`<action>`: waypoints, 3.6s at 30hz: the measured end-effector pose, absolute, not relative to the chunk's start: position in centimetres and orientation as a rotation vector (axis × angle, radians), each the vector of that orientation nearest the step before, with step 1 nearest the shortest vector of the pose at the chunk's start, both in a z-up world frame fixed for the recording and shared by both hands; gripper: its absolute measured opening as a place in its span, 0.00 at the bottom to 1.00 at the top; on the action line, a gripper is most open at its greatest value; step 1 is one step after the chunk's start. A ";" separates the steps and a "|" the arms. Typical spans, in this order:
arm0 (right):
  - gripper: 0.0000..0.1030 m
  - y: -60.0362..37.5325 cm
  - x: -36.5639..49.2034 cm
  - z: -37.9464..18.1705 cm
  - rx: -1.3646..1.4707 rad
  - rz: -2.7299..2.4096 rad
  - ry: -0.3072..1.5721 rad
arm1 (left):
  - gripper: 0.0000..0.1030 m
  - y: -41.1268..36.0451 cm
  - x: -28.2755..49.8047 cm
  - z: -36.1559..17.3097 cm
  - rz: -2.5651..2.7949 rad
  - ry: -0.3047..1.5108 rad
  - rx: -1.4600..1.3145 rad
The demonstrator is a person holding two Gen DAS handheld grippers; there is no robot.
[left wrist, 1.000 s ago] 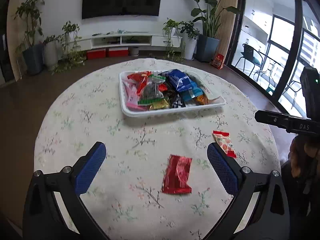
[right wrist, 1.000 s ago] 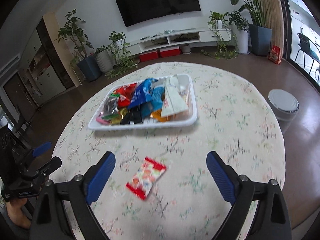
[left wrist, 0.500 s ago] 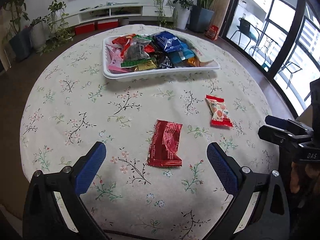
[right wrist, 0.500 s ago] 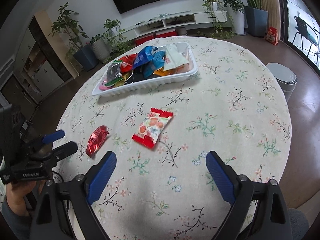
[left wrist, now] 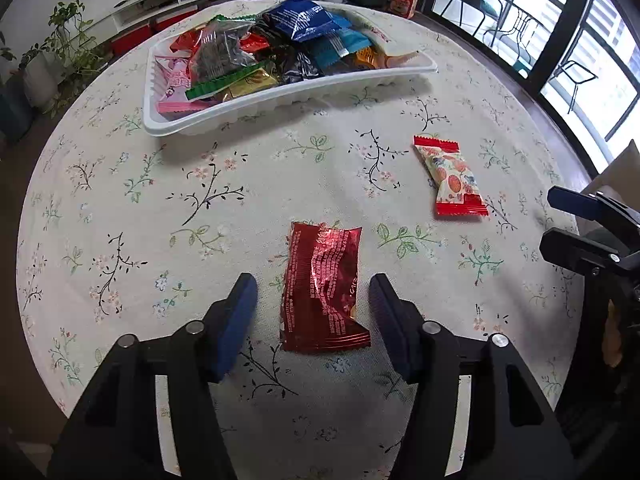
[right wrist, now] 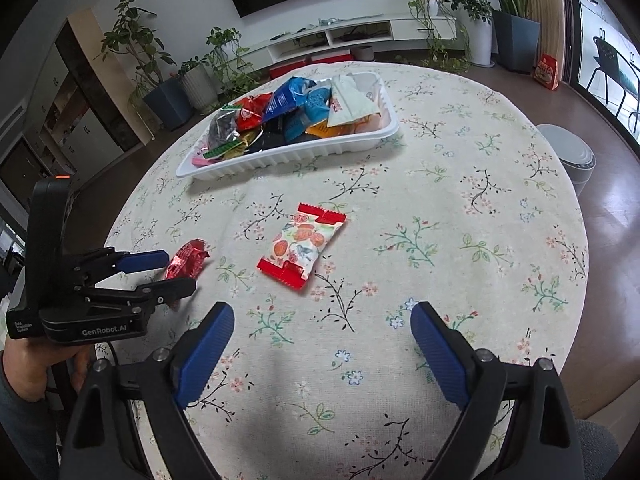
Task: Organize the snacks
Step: 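Grasp the red foil packet with the left tool while the right tool approaches the fruit-print packet, then grasp the red-and-white fruit-print packet with the right tool, then carry both packets over the white tray and open both tools to drop them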
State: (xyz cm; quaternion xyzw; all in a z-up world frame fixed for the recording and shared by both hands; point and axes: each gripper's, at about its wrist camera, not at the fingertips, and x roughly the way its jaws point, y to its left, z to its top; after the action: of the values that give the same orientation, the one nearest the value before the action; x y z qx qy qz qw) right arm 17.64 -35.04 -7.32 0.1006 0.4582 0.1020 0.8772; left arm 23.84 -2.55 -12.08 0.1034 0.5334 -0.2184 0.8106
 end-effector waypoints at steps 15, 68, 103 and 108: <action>0.85 -34.5 18.6 -7.2 0.183 0.215 0.960 | 0.32 -3.2 22.8 -11.8 -0.468 1.126 0.257; 0.36 -33.8 22.5 -8.0 0.057 0.161 0.993 | 0.29 1.3 19.7 -9.6 -0.491 1.017 -0.091; 0.34 -37.3 23.2 -2.8 0.130 0.189 0.892 | 0.29 2.3 23.8 -3.8 -0.499 0.903 -0.137; 0.34 -37.3 25.8 0.4 0.113 0.199 0.831 | 0.29 2.4 27.7 -0.7 -0.494 0.850 -0.131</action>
State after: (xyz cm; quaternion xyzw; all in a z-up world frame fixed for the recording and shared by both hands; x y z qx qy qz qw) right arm 25.81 -37.28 0.38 0.0548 0.4028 0.0963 0.9086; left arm 27.68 2.44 -0.71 -0.0631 0.4079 -0.2371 0.8795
